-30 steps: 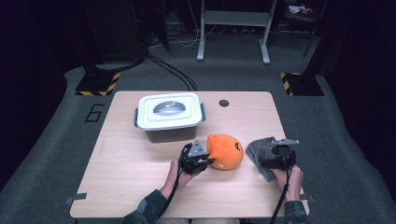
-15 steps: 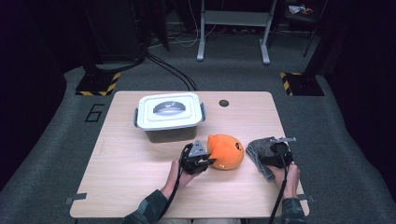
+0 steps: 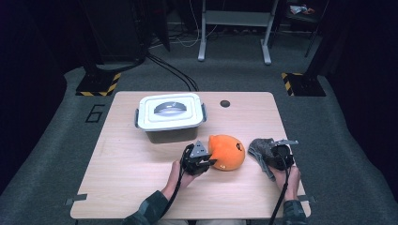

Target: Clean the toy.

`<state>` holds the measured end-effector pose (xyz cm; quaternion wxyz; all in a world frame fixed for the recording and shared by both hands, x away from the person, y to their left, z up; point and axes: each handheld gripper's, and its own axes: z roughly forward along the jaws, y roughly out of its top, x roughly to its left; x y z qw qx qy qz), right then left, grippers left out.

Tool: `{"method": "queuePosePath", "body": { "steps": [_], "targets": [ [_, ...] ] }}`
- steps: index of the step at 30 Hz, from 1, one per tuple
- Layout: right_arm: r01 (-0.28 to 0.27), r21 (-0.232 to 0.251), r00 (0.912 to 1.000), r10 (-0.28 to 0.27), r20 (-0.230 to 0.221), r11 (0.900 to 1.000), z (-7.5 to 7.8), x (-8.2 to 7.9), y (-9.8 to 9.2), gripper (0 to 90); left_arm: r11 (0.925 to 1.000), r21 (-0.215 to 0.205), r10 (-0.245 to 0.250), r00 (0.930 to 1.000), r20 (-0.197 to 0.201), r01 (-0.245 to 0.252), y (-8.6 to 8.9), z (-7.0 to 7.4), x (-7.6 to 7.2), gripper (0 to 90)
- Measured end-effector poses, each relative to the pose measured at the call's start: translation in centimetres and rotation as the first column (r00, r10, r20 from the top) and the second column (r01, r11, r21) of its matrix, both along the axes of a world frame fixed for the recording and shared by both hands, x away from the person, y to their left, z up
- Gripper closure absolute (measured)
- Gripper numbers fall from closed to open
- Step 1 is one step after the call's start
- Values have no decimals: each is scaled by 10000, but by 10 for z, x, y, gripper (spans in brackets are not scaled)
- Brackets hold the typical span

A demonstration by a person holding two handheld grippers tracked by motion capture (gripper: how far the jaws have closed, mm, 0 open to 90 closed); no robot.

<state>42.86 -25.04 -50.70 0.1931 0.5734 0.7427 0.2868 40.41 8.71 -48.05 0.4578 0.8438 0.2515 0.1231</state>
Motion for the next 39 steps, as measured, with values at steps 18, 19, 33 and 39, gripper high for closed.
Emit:
{"method": "queuePosePath", "body": {
  "steps": [18,19,33,39],
  "targets": [
    [44,1679,9952,-206,952,9858,24,-20,-23,748,10000,1,-5,10000,26,5,-2,1,0,755],
    [0,1787,9945,-188,1034,9839,26,-21,-23,748,10000,18,-19,10000,31,19,-2,1,0,755],
    [-1086,2101,9779,663,1985,9716,73,-33,-1,746,10000,88,-7,9999,114,6,-5,4,2,752],
    [-1875,1937,9607,1387,2404,9630,92,-35,21,744,9999,112,-19,9999,156,17,-7,5,2,751]
  ]
}}
